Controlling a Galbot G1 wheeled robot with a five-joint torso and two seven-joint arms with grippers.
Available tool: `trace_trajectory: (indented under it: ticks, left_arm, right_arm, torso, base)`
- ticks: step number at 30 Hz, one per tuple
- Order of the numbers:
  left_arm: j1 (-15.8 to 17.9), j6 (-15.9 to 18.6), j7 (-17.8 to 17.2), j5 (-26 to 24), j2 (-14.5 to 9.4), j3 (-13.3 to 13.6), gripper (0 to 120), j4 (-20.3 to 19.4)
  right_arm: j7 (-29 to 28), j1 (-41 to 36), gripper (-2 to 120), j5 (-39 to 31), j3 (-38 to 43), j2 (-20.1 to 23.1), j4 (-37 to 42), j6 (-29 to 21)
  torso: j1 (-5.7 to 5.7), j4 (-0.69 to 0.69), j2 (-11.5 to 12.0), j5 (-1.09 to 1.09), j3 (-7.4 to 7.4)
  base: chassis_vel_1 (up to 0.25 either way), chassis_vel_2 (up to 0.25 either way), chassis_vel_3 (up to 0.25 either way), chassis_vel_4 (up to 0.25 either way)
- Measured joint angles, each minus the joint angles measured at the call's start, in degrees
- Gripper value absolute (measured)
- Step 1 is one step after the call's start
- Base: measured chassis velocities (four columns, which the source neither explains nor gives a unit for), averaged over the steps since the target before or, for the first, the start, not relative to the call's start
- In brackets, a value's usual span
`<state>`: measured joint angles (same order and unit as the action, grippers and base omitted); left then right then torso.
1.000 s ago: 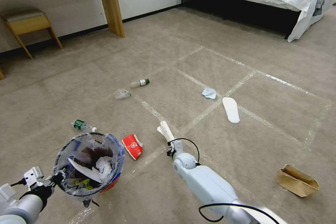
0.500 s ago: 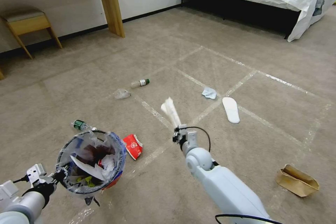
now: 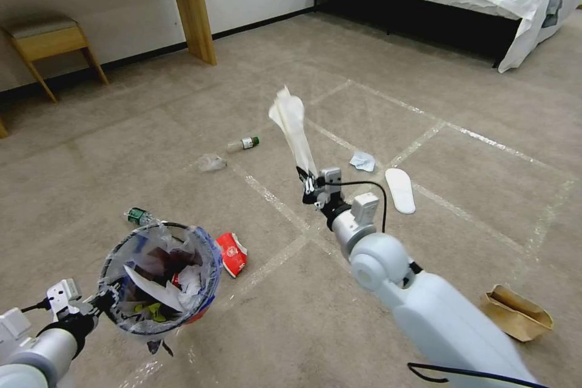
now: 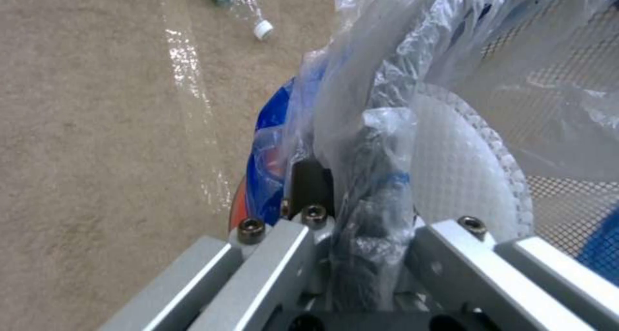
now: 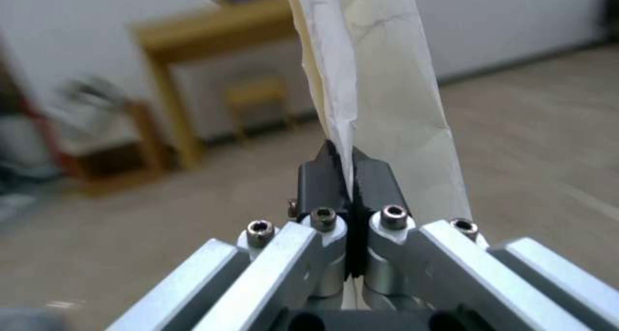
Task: Pick up the trash bin and place the garbage on the floor into it.
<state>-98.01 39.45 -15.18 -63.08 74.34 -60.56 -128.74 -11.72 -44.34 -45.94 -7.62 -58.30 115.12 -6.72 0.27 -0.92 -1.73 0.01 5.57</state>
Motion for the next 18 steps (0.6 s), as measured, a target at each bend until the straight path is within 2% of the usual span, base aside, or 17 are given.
trace_trajectory:
  ticks: [2,4,10,14,18]
  left_arm:
    - [0.0,0.1,-0.1,-0.1,-0.1,0.1,1,-0.1]
    - [0.1,0.2,-0.2,-0.2,-0.2,0.5,1,-0.3]
    - [0.1,0.4,-0.3,-0.3,-0.5,1.0,1,-0.7]
    - [0.2,0.5,-0.4,-0.5,-0.7,1.1,1,-1.0]
    - [0.6,0.7,-0.6,-0.7,-0.7,1.5,1,-1.1]
  right_arm:
    - [1.1,0.4,0,-1.1,-0.2,0.5,1.0,0.9]
    - [5.3,2.1,0,-4.0,-1.7,1.5,3.4,5.3]
    - [10.8,6.4,0,-6.8,-5.8,1.6,3.9,11.2]
    - [12.0,8.2,0,-7.4,-8.2,1.4,3.6,12.6]
    - [13.4,11.6,0,-7.7,-13.9,0.9,2.4,14.3]
  torso:
    - [0.0,0.0,0.0,0.0,0.0]
    - [0.0,0.0,0.0,0.0,0.0]
    - [0.0,0.0,0.0,0.0,0.0]
    - [0.0,0.0,0.0,0.0,0.01]
    - [0.0,0.0,0.0,-0.01,0.01]
  base:
    - [0.0,0.0,0.0,0.0]
    - [0.0,0.0,0.0,0.0]
    - [0.0,0.0,0.0,0.0]
    - [0.0,0.0,0.0,0.0]
    - [0.0,0.0,0.0,0.0]
